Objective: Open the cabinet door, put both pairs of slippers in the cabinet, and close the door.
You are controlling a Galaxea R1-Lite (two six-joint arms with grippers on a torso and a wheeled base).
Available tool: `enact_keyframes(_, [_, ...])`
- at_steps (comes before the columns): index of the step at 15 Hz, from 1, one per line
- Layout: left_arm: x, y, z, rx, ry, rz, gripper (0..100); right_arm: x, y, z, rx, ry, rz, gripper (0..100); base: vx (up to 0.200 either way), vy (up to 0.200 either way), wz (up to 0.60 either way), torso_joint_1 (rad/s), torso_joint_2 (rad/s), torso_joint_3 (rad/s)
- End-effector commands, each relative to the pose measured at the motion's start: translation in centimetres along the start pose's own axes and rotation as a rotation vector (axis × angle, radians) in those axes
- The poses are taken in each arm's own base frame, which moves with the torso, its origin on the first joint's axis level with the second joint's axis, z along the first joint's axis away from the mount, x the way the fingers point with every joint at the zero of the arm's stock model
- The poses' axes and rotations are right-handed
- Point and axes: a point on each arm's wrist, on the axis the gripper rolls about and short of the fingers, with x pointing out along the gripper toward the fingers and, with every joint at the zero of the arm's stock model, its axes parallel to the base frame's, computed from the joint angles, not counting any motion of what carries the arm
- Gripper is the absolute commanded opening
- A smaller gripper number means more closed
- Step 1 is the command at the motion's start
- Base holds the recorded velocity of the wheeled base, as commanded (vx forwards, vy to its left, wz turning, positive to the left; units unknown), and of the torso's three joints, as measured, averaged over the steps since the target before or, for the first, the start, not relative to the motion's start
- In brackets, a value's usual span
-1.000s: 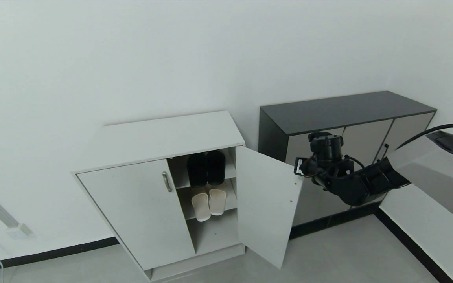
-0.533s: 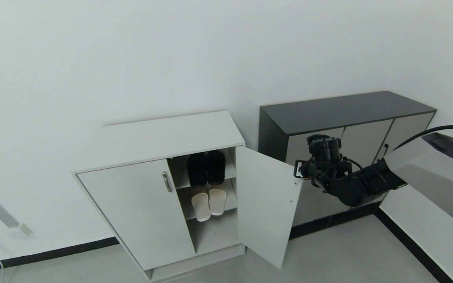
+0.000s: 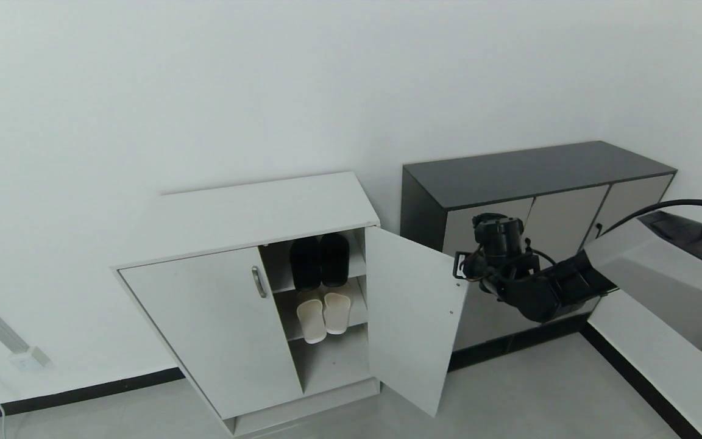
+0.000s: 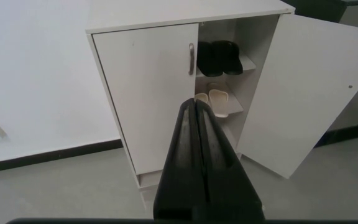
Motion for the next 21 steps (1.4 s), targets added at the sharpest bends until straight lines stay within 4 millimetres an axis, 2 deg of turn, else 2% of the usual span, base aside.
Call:
enact_keyframes(1, [0.0,0.0,0.0,0.000,0.002,0.000,0,-0.1,0.1,0.0,-0.002,0.000,0.003,0,0.000,0.000,0.00,0.000,0.00,0.000])
enact_keyframes(5, [0.0,0.0,0.0,0.000,0.002,0.000,0,-1.8,1.6,-0.3,-0.018,0.013,0.039,0,0.000,0.000,0.00,0.000,0.00,0.000])
enact_keyframes(9, [0.0,0.0,0.0,0.000,0.002,0.000,0,-7.7,6.4,-1.2,-0.067,0.040,0.184,0,0.000,0.000,0.00,0.000,0.00,0.000])
enact_keyframes(12, [0.0,0.0,0.0,0.000,0.000,0.001,0,-10.3,7.3,-1.0,-0.079,0.037,0.233,0,0.000,0.000,0.00,0.000,0.00,0.000])
enact_keyframes(19, [0.0,0.0,0.0,-0.008,0.000,0.002,0,-12.3,8.3,-2.8,-0.154,0.062,0.283,0,0.000,0.000,0.00,0.000,0.00,0.000])
enact_keyframes(21, [0.0,0.0,0.0,-0.008,0.002,0.002,0,-13.0,8.9,-3.4,-0.177,0.064,0.308,0,0.000,0.000,0.60,0.007,0.00,0.005])
